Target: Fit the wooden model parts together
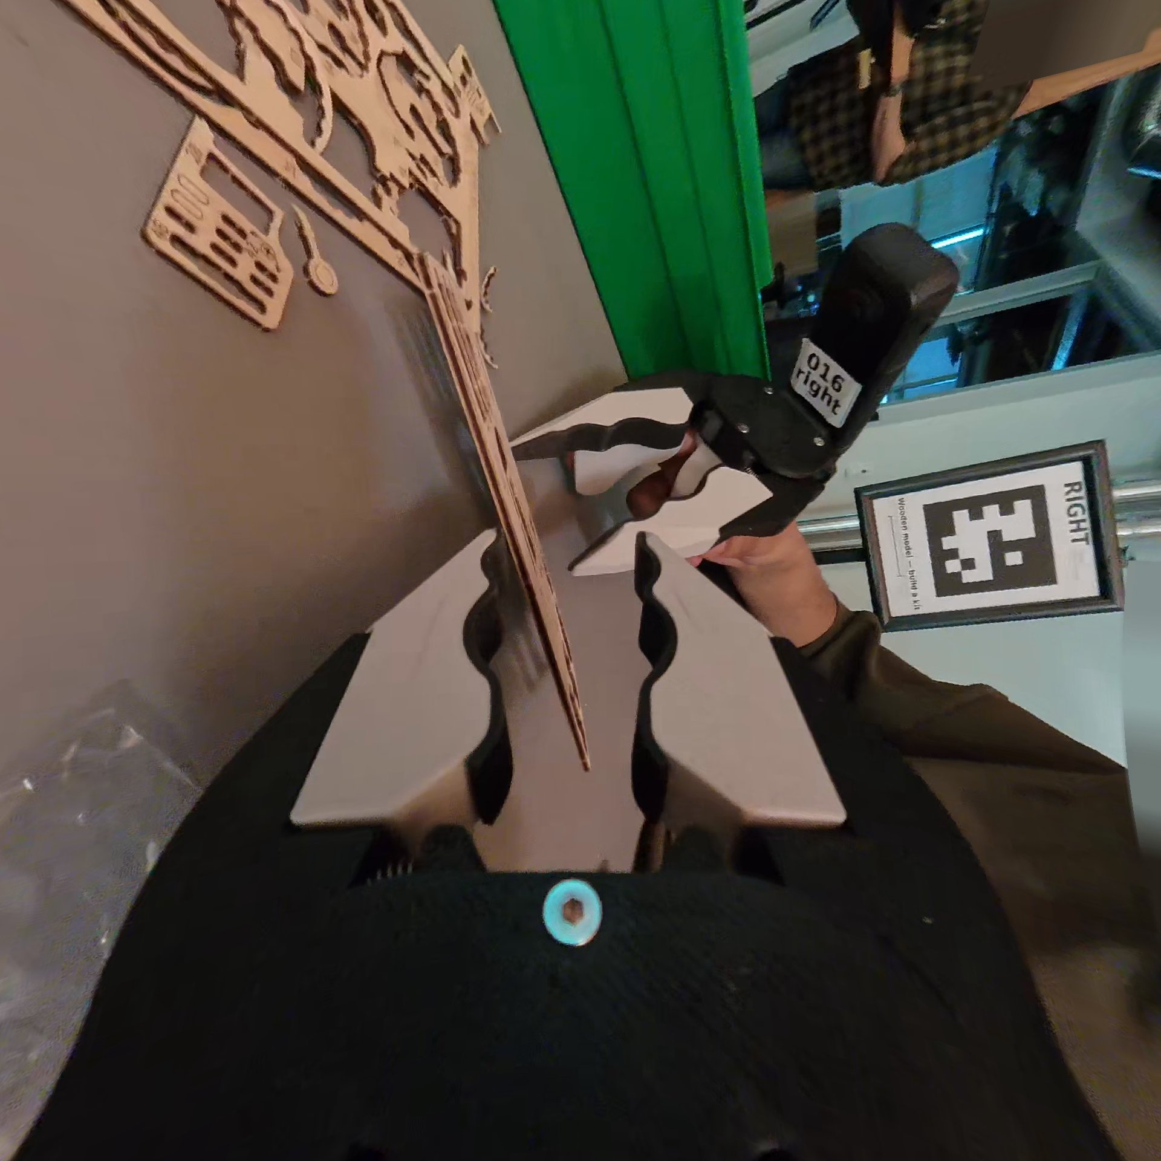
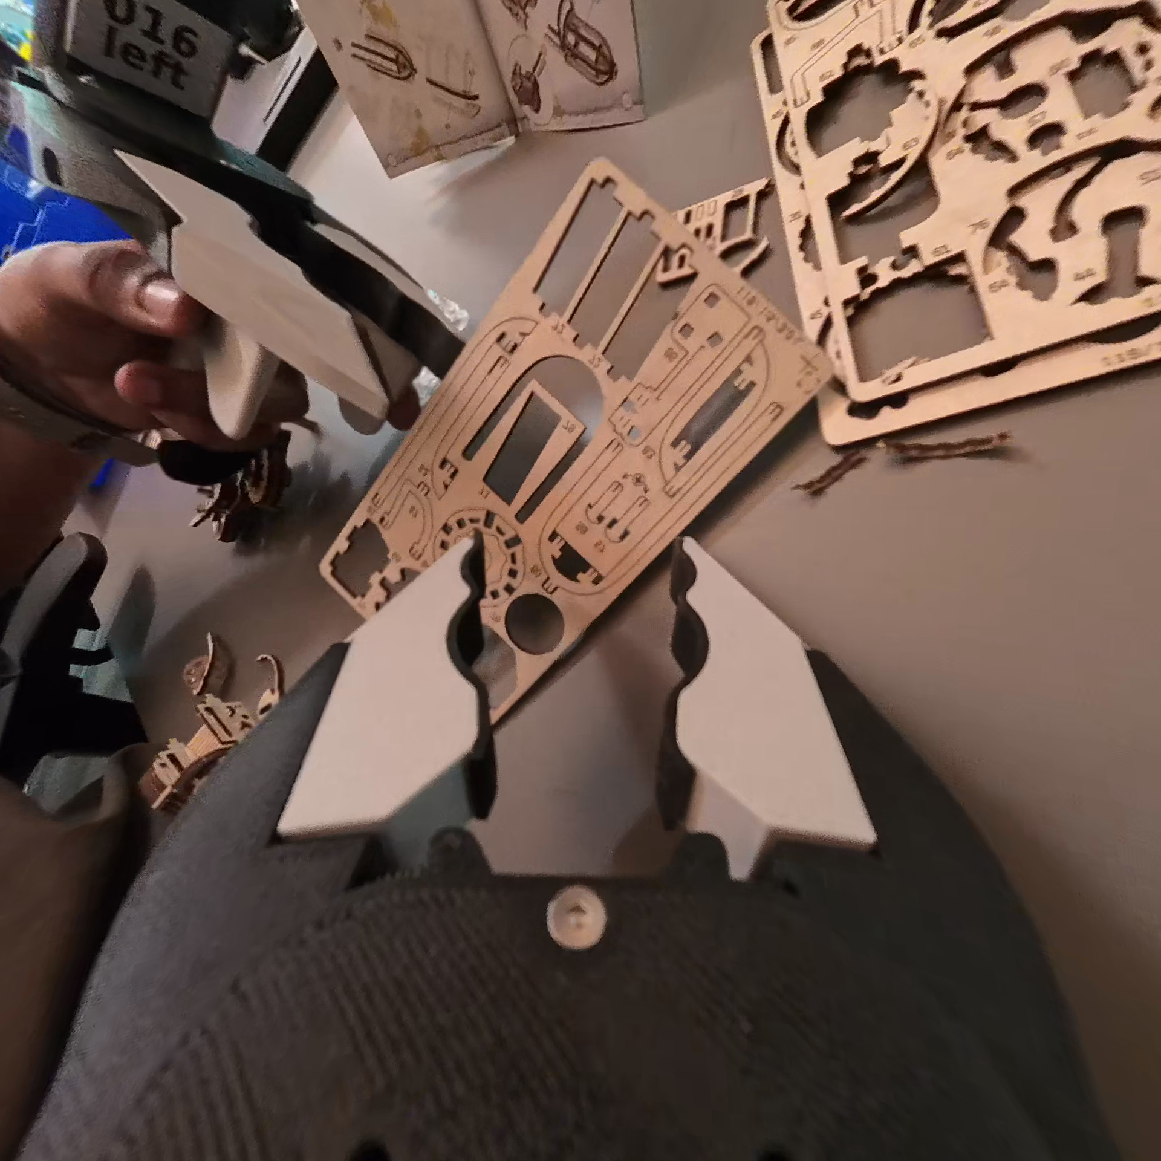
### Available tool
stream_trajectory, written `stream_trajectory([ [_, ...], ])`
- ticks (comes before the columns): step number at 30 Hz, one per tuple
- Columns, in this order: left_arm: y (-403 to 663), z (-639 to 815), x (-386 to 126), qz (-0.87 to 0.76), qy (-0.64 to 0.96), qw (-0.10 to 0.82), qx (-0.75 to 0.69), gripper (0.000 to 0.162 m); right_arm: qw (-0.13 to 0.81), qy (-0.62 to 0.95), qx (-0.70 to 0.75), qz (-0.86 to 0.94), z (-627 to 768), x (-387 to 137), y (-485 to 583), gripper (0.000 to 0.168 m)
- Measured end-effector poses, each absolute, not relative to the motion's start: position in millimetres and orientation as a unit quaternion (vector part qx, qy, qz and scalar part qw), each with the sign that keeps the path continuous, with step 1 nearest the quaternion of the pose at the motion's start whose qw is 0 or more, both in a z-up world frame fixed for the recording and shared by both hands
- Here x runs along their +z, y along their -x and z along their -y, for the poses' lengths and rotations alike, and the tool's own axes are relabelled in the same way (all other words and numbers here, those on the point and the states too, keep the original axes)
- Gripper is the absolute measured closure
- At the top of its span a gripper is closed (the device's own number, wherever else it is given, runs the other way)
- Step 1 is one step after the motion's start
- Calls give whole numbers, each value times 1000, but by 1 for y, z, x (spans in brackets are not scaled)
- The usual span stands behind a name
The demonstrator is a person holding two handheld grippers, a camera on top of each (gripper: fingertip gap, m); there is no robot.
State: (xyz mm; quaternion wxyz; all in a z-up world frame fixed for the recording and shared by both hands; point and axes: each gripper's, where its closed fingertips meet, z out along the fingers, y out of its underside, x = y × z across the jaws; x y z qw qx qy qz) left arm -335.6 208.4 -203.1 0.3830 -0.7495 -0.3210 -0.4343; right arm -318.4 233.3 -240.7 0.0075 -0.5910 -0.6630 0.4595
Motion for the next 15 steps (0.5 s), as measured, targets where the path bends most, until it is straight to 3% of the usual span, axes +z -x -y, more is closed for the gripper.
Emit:
stream_trajectory([
  [2,331,-210,-208,316,760,377,-426,128,14,582,454,674,-230,-241,318,110],
  [4,329,-213,-210,312,768,379,-412,153,18,572,451,685,-226,-242,316,109],
  [11,337,-202,-157,309,712,481,-407,161,69,528,569,627,-232,-181,328,104],
  [15,336,-173,-122,321,653,546,-415,162,76,506,638,575,-238,-144,325,112],
])
